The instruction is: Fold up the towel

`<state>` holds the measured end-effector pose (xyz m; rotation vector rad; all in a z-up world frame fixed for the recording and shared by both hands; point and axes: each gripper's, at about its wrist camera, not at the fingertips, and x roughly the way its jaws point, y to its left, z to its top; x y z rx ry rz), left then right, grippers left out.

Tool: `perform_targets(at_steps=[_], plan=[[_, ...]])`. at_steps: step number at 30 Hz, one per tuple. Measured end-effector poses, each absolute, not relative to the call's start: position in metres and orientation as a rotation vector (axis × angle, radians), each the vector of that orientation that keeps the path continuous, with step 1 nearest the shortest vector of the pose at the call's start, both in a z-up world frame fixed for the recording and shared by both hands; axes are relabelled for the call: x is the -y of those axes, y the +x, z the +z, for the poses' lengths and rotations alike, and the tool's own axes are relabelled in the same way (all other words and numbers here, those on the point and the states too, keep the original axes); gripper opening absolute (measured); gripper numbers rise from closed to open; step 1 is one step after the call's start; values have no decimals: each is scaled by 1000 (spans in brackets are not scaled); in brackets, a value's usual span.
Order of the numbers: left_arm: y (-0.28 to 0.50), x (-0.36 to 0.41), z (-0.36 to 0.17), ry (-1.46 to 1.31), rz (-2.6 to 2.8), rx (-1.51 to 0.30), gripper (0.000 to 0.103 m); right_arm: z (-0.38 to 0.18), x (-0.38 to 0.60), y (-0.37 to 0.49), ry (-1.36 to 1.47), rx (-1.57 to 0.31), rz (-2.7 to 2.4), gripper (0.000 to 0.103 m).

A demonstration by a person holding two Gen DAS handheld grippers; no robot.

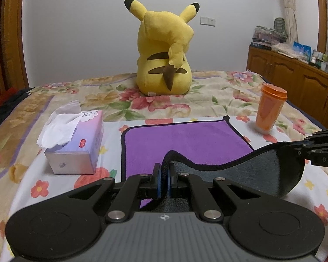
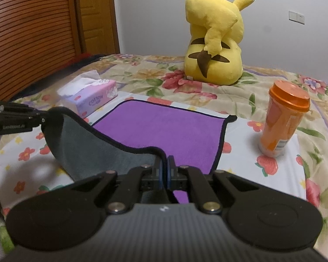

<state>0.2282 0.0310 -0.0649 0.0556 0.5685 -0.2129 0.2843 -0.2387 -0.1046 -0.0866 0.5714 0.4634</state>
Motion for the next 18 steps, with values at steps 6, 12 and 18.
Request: perform_targets(at_steps=[6,12,18], plan=[[239,-30,-72,81,-213,-577,8,-107,238,291,-94,-572,473,5],[248,-33,-76,83,-206,-582,8,-112,238,300,-118,-578,468,5],[253,-35,-74,80,-206,-572,8,-113,240,309,-127,-573,464,5]])
